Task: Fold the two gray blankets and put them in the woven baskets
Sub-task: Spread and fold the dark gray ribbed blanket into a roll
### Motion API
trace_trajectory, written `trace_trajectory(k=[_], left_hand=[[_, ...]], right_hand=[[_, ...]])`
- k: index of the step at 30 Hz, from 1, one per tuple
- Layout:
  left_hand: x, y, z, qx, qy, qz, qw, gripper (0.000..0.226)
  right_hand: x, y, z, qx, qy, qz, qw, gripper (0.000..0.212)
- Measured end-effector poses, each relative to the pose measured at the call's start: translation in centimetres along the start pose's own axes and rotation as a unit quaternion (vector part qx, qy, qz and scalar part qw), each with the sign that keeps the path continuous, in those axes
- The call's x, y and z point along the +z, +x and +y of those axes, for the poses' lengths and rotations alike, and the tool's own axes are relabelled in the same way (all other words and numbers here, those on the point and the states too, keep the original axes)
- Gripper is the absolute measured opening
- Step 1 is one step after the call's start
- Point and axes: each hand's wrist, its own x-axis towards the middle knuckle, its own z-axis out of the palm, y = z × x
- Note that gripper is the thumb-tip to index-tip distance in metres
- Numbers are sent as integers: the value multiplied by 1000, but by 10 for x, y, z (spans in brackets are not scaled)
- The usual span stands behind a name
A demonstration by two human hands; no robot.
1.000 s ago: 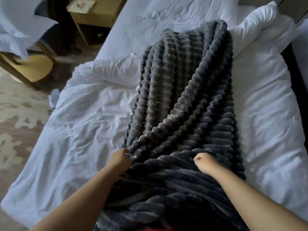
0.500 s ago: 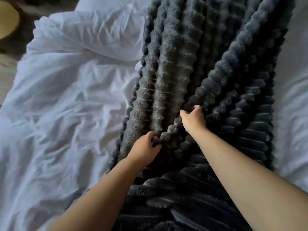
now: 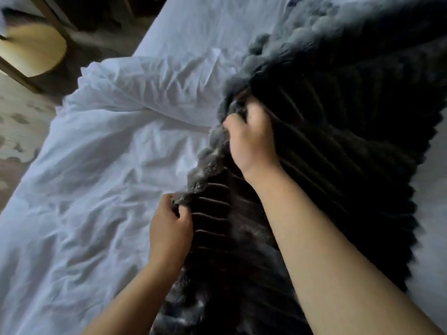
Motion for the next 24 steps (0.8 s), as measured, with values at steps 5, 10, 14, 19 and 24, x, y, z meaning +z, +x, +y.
trace_trajectory(k=[5, 10, 14, 19, 24], left_hand=[[18, 53, -1, -15, 163, -160, 973, 25], [45, 89, 48, 16, -10, -155, 988, 55], [72, 118, 86, 25, -128, -130, 983, 49], [66, 133, 131, -47, -316, -280, 905, 28], [43, 127, 151, -75, -256, -405, 875, 36]], right_hand=[[-23, 19, 42, 101, -218, -211, 947, 34], [-196, 3, 87, 75, -226, 291, 927, 26], [-304, 2, 122, 295, -132, 341, 883, 13], [-329, 20, 127, 366, 102, 229, 896, 32], [-327, 29, 125, 426, 92, 187, 880, 37]])
